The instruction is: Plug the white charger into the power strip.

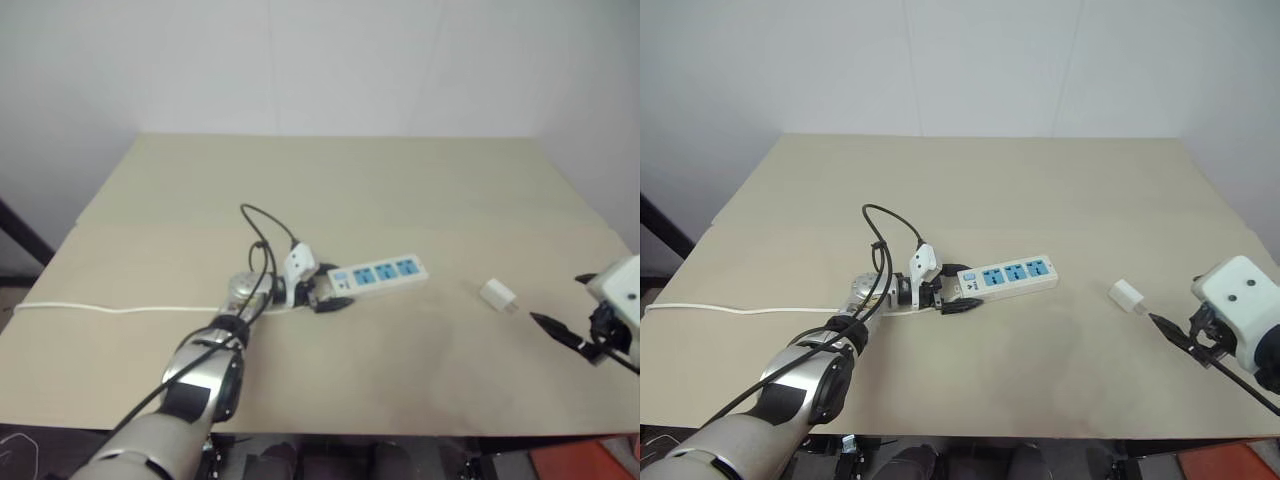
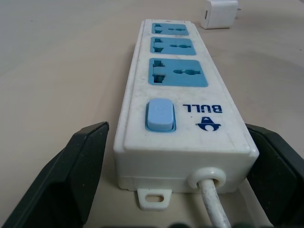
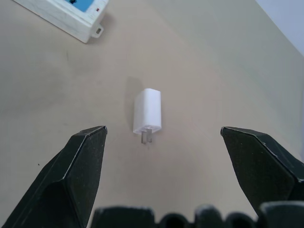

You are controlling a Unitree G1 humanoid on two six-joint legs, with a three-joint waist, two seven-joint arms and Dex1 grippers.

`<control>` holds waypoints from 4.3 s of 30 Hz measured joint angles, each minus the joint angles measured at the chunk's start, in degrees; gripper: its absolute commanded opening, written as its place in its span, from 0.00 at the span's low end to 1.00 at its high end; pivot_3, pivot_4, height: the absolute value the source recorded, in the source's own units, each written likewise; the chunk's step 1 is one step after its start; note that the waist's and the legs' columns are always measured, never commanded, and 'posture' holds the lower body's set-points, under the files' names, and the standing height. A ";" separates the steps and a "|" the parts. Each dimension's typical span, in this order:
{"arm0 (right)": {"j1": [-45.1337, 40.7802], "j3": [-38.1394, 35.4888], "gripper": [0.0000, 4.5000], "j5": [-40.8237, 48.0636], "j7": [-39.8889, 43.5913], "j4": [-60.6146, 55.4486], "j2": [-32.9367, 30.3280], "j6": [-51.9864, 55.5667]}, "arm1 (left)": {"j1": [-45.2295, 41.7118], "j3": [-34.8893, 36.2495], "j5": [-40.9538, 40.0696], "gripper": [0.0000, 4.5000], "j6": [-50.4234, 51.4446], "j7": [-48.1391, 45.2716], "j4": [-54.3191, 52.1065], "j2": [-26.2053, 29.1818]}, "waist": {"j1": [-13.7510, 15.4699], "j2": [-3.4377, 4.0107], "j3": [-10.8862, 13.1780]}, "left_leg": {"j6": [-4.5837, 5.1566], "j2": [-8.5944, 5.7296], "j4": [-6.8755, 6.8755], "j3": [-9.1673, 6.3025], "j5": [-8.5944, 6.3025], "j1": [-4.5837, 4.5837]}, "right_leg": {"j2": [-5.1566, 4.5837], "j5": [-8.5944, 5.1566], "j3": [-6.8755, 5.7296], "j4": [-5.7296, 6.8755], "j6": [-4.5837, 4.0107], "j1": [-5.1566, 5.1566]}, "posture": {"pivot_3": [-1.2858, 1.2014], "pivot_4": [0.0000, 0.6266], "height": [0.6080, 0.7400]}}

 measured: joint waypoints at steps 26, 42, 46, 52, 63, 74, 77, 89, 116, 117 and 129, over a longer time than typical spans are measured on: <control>-7.79 7.86 1.00 1.44 -0.07 2.35 -8.46 6.35 | 0.84 1.28 0.34 0.73 -2.59 -4.71 -0.19 0.77 | -0.39 0.06 -0.03 | 0.01 0.01 0.08 0.04 -0.01 0.00 | -0.01 0.02 0.03 0.04 -0.01 -0.02 | 0.52 0.24 1.00; -71.52 70.56 1.00 -6.98 14.73 46.64 -5.17 19.15 | 7.32 0.39 -4.90 0.73 -4.87 -22.00 -9.84 2.55 | -1.34 0.11 -0.05 | -0.46 0.30 0.72 0.12 0.19 -1.17 | 0.31 0.28 0.03 0.20 -0.14 -1.00 | 0.52 0.24 1.00; -77.37 77.07 1.00 -13.24 17.56 63.91 1.19 13.28 | 8.93 0.06 -5.42 0.73 -4.69 -22.36 -12.58 2.78 | -1.62 0.12 -0.06 | -0.54 0.31 0.72 0.15 0.23 -1.22 | 0.33 0.31 0.05 0.22 -0.18 -1.10 | 0.52 0.24 1.00; -83.71 77.81 1.00 -19.31 20.02 82.17 7.28 5.85 | 10.76 -0.84 -6.37 0.73 -4.36 -22.24 -15.51 2.90 | -1.66 0.18 -0.09 | -0.60 0.33 0.69 0.13 0.27 -1.19 | 0.38 0.33 0.07 0.33 -0.20 -1.14 | 0.52 0.24 1.00; -85.75 76.48 1.00 -24.24 24.39 93.43 10.41 2.63 | 11.86 -2.94 -7.22 0.73 -3.39 -22.15 -17.87 3.55 | -1.83 0.27 -0.15 | -0.62 0.31 0.70 0.13 0.28 -1.15 | 0.38 0.33 0.13 0.57 -0.20 -1.21 | 0.52 0.24 1.00; -85.75 75.02 1.00 -28.19 25.34 96.21 11.36 2.63 | 11.98 -3.79 -7.50 0.73 -3.35 -21.16 -18.19 3.70 | -1.75 0.31 -0.17 | -0.63 0.29 0.71 0.15 0.29 -1.12 | 0.37 0.33 0.20 0.70 -0.20 -1.24 | 0.52 0.24 1.00; -85.74 74.96 1.00 -29.05 25.83 96.84 11.36 2.62 | 12.20 -3.82 -7.56 0.73 -3.34 -21.08 -18.51 3.72 | -1.78 0.32 -0.18 | -0.63 0.29 0.71 0.15 0.29 -1.12 | 0.37 0.33 0.20 0.70 -0.20 -1.24 | 0.52 0.24 1.00; -85.52 73.00 0.73 -30.33 26.07 97.52 12.14 2.79 | 12.55 -3.92 -7.60 0.73 -3.23 -20.64 -19.04 3.69 | -1.75 0.37 -0.21 | -0.63 0.29 0.71 0.15 0.29 -1.11 | 0.36 0.33 0.21 0.71 -0.20 -1.24 | 0.52 0.24 1.00; -68.15 48.86 0.25 -15.23 29.14 49.40 6.54 11.83 | 13.49 -6.36 -7.57 0.73 -2.96 -18.44 -22.34 5.31 | -1.78 0.46 -0.26 | -0.65 0.34 0.71 0.17 0.28 -0.99 | 0.42 0.33 0.29 0.77 -0.20 -1.16 | 0.52 0.24 1.00; -67.06 46.92 0.25 -13.15 28.90 47.33 7.16 11.85 | 13.71 -6.44 -7.57 0.73 -2.75 -18.39 -22.64 5.38 | -1.78 0.46 -0.26 | -0.65 0.33 0.72 0.18 0.28 -0.95 | 0.42 0.33 0.30 0.78 -0.20 -1.15 | 0.52 0.24 1.00; -49.95 32.11 0.25 9.14 24.66 38.51 26.33 -9.92 | 16.49 -8.27 -7.96 0.73 4.51 -16.66 -32.36 8.41 | -1.78 0.41 -0.29 | -0.68 0.36 0.73 0.18 0.30 -0.76 | 0.49 0.36 0.39 0.84 -0.26 -1.03 | 0.52 0.24 1.00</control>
